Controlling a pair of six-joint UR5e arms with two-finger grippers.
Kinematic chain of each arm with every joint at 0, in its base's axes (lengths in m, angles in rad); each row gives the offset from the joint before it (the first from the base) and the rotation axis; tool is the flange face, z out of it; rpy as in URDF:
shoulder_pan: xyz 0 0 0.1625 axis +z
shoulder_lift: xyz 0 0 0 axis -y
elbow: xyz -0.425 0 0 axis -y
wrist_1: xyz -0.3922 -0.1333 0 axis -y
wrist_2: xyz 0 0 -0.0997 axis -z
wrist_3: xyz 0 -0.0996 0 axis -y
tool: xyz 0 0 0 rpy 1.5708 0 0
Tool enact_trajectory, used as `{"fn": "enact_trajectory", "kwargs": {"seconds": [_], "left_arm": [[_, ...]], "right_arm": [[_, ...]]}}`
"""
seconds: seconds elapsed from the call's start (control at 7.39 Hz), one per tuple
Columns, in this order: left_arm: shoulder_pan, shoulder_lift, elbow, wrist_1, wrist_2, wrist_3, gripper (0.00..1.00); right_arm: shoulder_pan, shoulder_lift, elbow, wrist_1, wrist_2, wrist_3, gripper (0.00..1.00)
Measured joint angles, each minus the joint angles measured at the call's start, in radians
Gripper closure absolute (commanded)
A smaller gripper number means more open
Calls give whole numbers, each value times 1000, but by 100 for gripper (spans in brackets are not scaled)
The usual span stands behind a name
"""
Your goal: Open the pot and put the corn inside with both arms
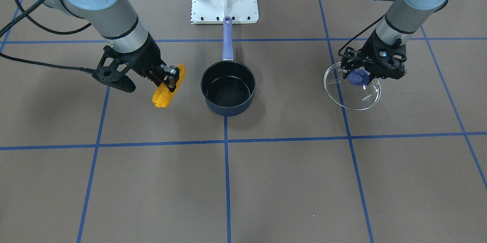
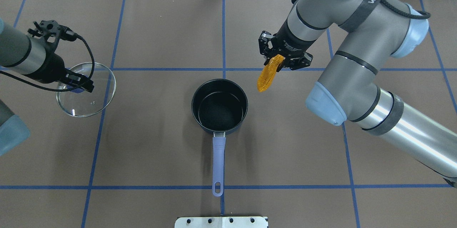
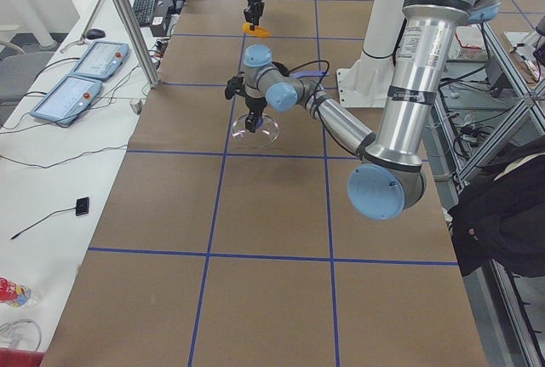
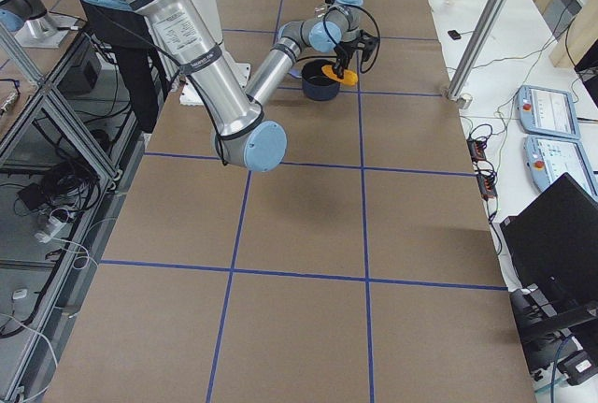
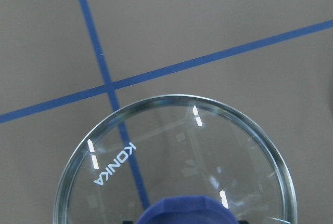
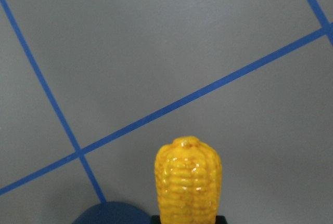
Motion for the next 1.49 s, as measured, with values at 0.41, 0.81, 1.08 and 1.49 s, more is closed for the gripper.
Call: {"fn": "enact_trajectory", "kwargs": {"seconds": [0.41,0.81,1.08,1.49], "left_arm": [[-13,133,16,-154,-7,37,41],[-15,213,47,-275,-9,45,41],[-15,226,101,-353,-9,45,41],[-15,228,134,-385,-9,46,41]], "right_arm": [[-91,59,-25,-7,-66,45,66],[-180,102,-91,0,-147,61,66],[-226,119,-130,3,-185,62,66],[-273,132,-175,7,-226,57,53]]}}
